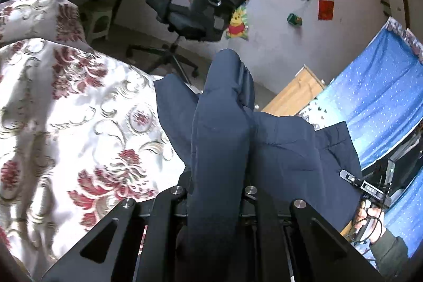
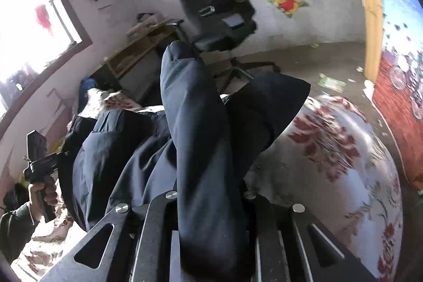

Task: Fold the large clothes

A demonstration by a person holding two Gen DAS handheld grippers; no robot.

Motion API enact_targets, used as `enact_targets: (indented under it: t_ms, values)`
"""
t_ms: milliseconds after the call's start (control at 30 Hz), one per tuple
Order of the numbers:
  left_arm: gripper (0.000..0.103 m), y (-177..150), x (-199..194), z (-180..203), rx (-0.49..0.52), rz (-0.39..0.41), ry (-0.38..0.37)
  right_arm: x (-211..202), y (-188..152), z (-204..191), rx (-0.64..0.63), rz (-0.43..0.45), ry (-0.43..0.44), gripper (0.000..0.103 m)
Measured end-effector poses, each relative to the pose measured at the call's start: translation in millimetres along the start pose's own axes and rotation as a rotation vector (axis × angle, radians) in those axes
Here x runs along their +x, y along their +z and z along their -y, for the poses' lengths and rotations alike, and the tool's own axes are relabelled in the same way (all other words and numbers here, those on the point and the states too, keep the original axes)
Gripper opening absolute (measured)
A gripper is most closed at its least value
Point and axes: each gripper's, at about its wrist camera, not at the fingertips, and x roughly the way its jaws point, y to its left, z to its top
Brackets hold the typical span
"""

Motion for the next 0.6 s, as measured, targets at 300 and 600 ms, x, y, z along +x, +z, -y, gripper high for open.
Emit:
enact_targets:
  t_ms: [300,600]
  values:
    - [0.015,-14.8,42.0,-11.2,-0.058,-0.045,0.118,24.0,-26.2,41.0,0.026,-0.081,-0.165,0.027]
    - [0.041,-24.3,41.5,1.9,-0.029,-0.071,0.307,31.9,-37.5,51.5,0.052,-0.123,-0.340,0.065]
